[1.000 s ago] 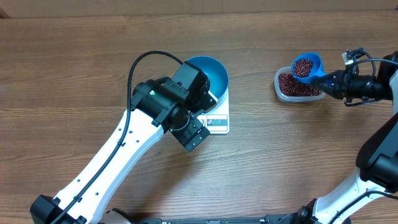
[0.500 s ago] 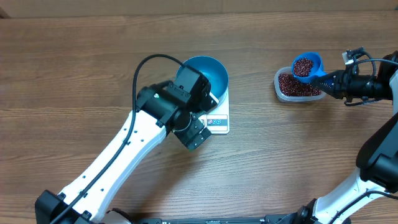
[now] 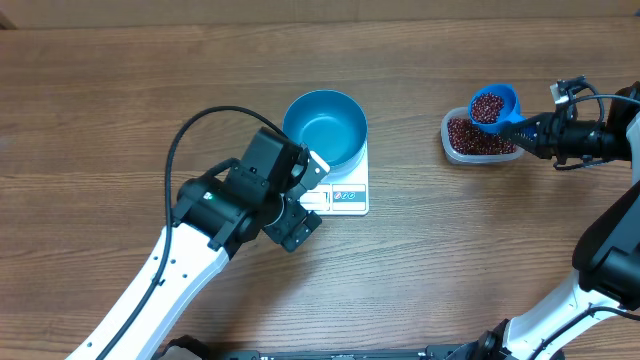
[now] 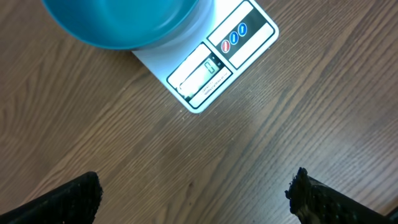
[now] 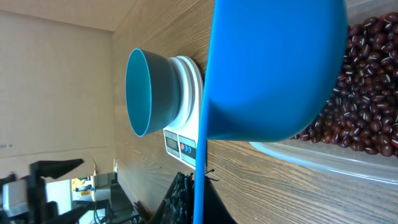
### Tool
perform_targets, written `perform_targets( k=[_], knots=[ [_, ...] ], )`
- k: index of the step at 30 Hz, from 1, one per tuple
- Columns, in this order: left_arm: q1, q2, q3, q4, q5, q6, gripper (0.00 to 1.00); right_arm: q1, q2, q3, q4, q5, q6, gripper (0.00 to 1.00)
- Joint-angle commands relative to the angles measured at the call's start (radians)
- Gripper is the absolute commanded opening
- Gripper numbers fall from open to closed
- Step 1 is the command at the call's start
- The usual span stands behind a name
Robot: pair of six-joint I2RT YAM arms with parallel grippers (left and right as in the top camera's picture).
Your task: Scoop item into bowl and weigh 150g on scale
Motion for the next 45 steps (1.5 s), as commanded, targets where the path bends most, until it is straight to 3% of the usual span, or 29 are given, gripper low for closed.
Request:
perform_targets(
  k=[1,14,45],
  knots=[
    [0.003,-0.003,-0.047,0.035,0.03,0.029,0.99,-0.002,0.003,-0.005,0.003,-0.016,-0.004,0.04],
    [0.003,-0.003,-0.056,0.101,0.039,0.042,0.99,-0.002,0.003,-0.005,0.006,-0.016,-0.005,0.04],
    [0.003,-0.003,-0.056,0.101,0.056,0.042,0.99,-0.002,0.003,-0.005,0.01,-0.016,-0.005,0.04]
  ],
)
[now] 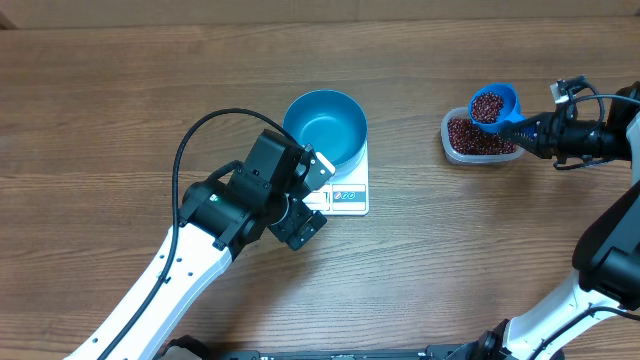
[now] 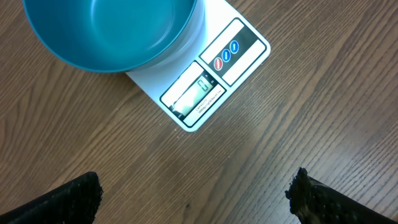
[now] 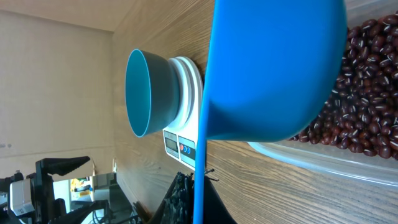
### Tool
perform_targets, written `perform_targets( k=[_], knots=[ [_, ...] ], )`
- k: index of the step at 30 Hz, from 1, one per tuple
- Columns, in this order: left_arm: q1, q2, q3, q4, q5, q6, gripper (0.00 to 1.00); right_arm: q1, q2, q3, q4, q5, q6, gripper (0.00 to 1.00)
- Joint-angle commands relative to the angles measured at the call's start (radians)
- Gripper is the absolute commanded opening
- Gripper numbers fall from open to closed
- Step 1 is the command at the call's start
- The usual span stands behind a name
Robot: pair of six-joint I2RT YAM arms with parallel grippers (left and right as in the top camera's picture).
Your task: Scoop item into bowl and weigh 150g on scale
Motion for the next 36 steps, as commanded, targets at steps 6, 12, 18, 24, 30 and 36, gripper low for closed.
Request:
perform_targets(
  k=[6,12,18,24,30,36],
  knots=[
    [0.003,-0.004,-0.008,0.005,0.018,0.015,0.99,-0.002,0.003,-0.005,0.011,-0.016,-0.005,0.04],
    [0.003,-0.004,-0.008,0.005,0.018,0.015,0.99,-0.002,0.003,-0.005,0.04,-0.016,-0.005,0.04],
    [0.003,-0.004,-0.008,0.005,0.018,0.015,1.0,-0.002,0.003,-0.005,0.054,-0.035,-0.005,0.04],
    [0.003,-0.004,-0.008,0.005,0.018,0.015,1.0,-0.001,0.003,-0.005,0.065,-0.038,-0.004,0.04],
    [0.003,-0.004,-0.008,0.005,0.018,0.015,0.99,-0.001,0.003,-0.005,0.055,-0.122,-0.004,0.04],
    [0.003,-0.004,-0.008,0.005,0.018,0.015,1.0,0.0,0.003,-0.005,0.021,-0.145,-0.004,0.04]
  ],
)
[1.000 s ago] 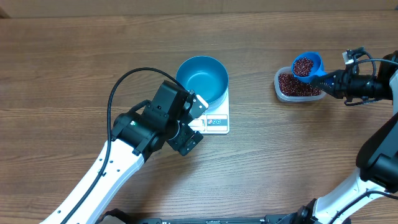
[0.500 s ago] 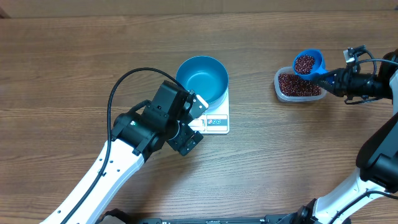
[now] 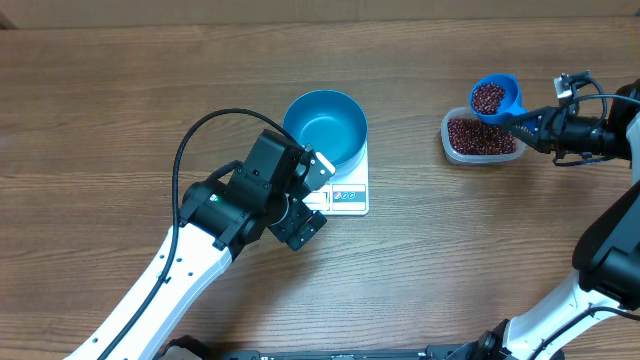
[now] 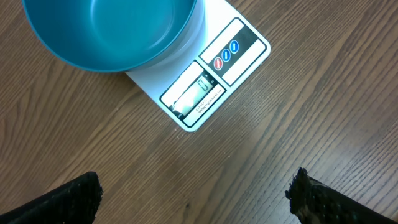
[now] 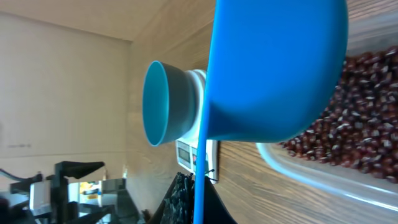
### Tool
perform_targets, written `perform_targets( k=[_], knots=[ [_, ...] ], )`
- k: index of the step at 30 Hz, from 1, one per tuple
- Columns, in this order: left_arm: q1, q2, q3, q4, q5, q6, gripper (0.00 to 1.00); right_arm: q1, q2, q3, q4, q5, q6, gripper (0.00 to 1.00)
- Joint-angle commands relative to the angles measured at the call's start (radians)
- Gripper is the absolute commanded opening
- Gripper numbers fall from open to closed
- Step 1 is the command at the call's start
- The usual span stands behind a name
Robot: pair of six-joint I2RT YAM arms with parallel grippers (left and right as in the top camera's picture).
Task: Scoop item into bowl and weigh 150g on scale
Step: 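Carry the bean-filled blue scoop with the right gripper over the teal bowl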
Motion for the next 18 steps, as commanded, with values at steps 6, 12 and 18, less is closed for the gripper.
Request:
perform_targets(
  k=[6,12,18],
  knots=[
    [0.003,-0.004,-0.008,0.005,0.018,0.015,0.99,0.034,0.002,-0.003,-0.015,-0.063,0.027,0.04],
    [0.003,-0.004,-0.008,0.005,0.018,0.015,1.0,0.12,0.002,0.034,-0.002,-0.063,0.075,0.04],
    [0.003,-0.004,-0.008,0.005,0.018,0.015,1.0,0.219,0.002,0.109,0.067,-0.022,0.188,0.04]
  ],
)
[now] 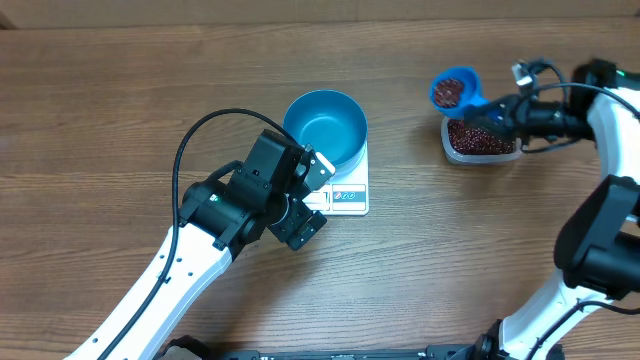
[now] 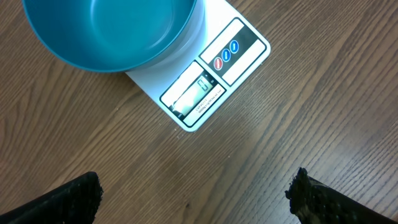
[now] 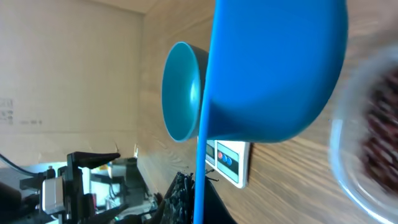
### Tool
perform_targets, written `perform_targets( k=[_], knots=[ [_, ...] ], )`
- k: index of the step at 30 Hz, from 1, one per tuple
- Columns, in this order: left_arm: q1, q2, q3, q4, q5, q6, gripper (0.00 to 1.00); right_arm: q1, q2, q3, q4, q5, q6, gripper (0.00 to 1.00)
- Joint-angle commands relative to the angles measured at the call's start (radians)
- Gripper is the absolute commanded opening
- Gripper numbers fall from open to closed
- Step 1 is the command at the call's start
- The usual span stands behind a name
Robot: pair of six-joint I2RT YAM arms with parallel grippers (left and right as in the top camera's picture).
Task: Scoop item into bowl and weigh 150g on scale
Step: 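Carry the bean-filled blue scoop with the right gripper over the teal bowl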
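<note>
A blue bowl [image 1: 325, 128] stands on the white scale [image 1: 348, 197] at mid-table; its inside looks bare. My right gripper [image 1: 503, 113] is shut on the handle of a blue scoop [image 1: 454, 90] that carries red beans. The scoop hangs just beyond the far left corner of the clear bean container [image 1: 480, 138]. In the right wrist view the scoop [image 3: 273, 68] fills the frame, with the bowl [image 3: 182, 90] behind it. My left gripper [image 1: 298, 226] is open beside the scale's front left, its fingertips [image 2: 74, 198] wide apart over bare wood, below the scale's display [image 2: 198, 88].
The clear container still holds many red beans. My left arm [image 1: 190, 250] and its black cable [image 1: 190, 135] lie left of the scale. Brown wooden table [image 1: 120, 90] all round.
My right gripper has carried the loaded scoop to the left, from over the container's far edge to just past its left corner, nearer the bowl. The left arm has not moved.
At first the full scoop was held over the bean container and my left gripper sat open close to the scale. The left gripper then stood slightly farther back. Later the scoop was over the container's far edge, and now it is left of the container.
</note>
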Motion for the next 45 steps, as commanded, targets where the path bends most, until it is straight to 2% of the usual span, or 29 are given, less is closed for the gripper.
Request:
perform_targets(
  k=[1,9,25,45],
  knots=[
    [0.003,-0.004,-0.008,0.005,0.018,0.015,1.0,0.051,0.001,0.081,0.031,0.014,0.089,0.04],
    [0.003,-0.004,-0.008,0.005,0.018,0.015,0.99,0.171,0.001,0.177,0.034,0.106,0.142,0.04],
    [0.003,-0.004,-0.008,0.005,0.018,0.015,1.0,0.389,0.001,0.183,-0.003,0.161,0.144,0.04],
    [0.003,-0.004,-0.008,0.005,0.018,0.015,1.0,0.524,0.001,0.183,-0.013,0.335,0.164,0.04]
  ],
)
